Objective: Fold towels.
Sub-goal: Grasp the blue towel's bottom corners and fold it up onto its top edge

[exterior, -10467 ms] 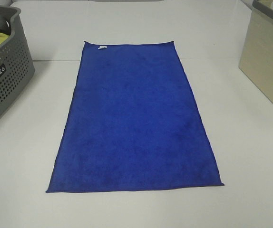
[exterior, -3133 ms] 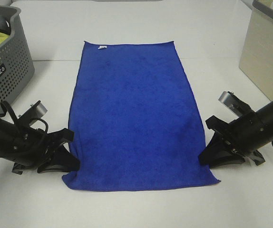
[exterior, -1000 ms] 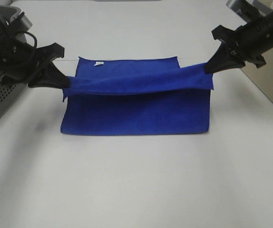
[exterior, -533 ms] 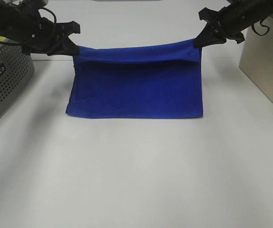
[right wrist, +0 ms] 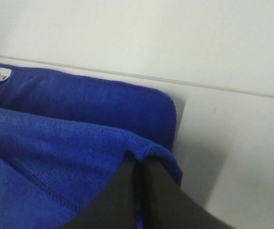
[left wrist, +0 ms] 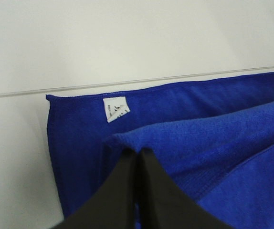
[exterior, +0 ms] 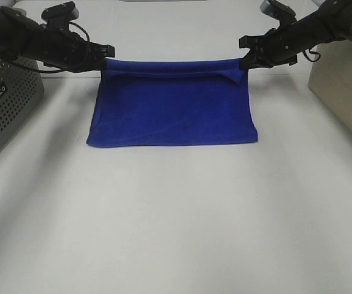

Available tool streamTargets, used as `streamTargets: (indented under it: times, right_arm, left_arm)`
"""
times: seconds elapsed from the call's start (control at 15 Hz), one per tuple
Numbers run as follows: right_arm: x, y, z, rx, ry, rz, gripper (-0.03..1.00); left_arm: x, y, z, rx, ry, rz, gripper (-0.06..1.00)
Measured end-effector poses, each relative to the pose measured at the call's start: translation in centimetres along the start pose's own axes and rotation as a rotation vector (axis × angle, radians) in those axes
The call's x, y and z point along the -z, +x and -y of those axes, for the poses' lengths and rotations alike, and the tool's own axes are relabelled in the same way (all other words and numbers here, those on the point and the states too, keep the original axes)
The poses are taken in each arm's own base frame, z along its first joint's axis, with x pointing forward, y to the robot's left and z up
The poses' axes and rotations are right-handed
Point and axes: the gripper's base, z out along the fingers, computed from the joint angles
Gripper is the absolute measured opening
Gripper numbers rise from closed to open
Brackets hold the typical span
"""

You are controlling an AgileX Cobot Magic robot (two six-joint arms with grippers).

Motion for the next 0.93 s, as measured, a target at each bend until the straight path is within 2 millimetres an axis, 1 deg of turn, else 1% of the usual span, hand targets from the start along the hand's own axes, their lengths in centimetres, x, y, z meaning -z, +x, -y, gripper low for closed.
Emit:
streamTargets:
  times: [0.2, 0.33, 0.47, 0.53, 0.6, 0.67, 0.73, 0.87, 0.93]
  right_arm:
    - [-1.9, 0.4, -1.1, 0.067, 0.037, 0.049, 0.02]
    - [-2.1, 0.2, -1.2, 0.081, 0.056, 0.074, 0.02]
    - [-2.1, 0.1, -1.1, 0.087, 0.066, 0.083, 0.02]
    - [-2.1, 0.1, -1.1, 0.087, 0.066, 0.084, 0.02]
    - [-2.1, 0.1, -1.1, 0.087, 0.066, 0.084, 0.04]
    - [-2.1, 0.1, -1.1, 0.087, 0.066, 0.083, 0.08]
    - [-2.1, 0.2, -1.1, 0.086, 0.062, 0.074, 0.17]
    - [-2.1, 0.4, -1.2, 0.086, 0.047, 0.044, 0.43]
    - [-2.1, 0.7, -1.3, 0.086, 0.035, 0.020, 0.55]
  left_arm:
    - [-1.9, 0.6, -1.1, -0.023, -0.049, 0.033, 0.00]
    - [-2.7, 1.2, -1.4, -0.025, -0.060, 0.033, 0.00]
    - [-3.2, 1.7, -1.2, -0.032, -0.067, 0.032, 0.01]
    - [-3.3, 1.7, -0.9, -0.036, -0.074, 0.041, 0.03]
    - [-3.4, 1.6, -0.7, -0.042, -0.077, 0.049, 0.09]
    - [-3.4, 1.6, -0.5, -0.046, -0.081, 0.055, 0.17]
    - [-3.4, 1.5, -0.5, -0.047, -0.083, 0.060, 0.29]
    - [-3.4, 1.5, -0.5, -0.047, -0.084, 0.060, 0.53]
    - [-3.4, 1.5, -0.5, -0.047, -0.086, 0.062, 0.61]
